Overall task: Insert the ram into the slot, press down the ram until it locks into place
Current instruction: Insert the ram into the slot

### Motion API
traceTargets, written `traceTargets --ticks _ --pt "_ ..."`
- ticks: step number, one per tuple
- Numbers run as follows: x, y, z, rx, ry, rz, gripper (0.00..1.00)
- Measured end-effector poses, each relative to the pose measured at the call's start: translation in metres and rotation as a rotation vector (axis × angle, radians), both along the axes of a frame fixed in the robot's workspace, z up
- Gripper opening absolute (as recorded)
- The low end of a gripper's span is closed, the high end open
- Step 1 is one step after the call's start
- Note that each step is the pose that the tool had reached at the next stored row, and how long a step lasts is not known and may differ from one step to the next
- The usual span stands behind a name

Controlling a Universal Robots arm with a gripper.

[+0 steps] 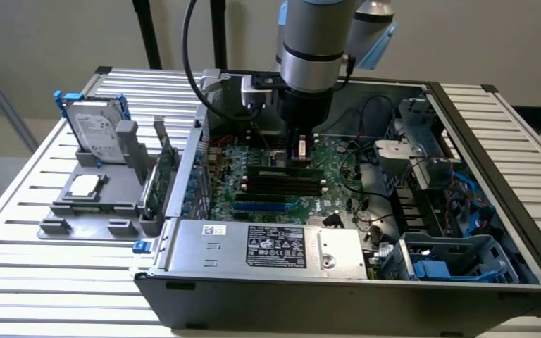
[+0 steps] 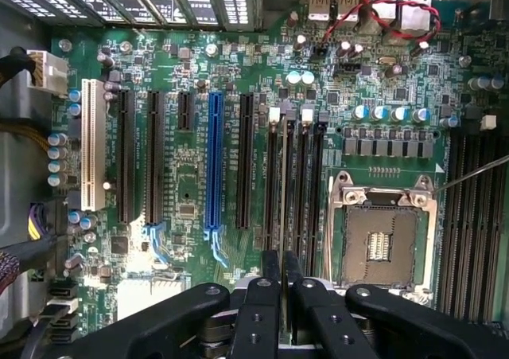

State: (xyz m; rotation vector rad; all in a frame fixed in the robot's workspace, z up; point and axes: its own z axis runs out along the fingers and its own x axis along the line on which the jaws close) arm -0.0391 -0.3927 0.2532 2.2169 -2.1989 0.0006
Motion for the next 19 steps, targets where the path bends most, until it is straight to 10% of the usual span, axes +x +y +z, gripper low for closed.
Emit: traceTargets --ticks 14,19 --pt "0.0 0.0031 -0.0078 -0.0439 -0.0008 -0.001 0.13" --pt "0.0 0.0062 -0.0105 -0.0511 -0.0024 -0.001 0.13"
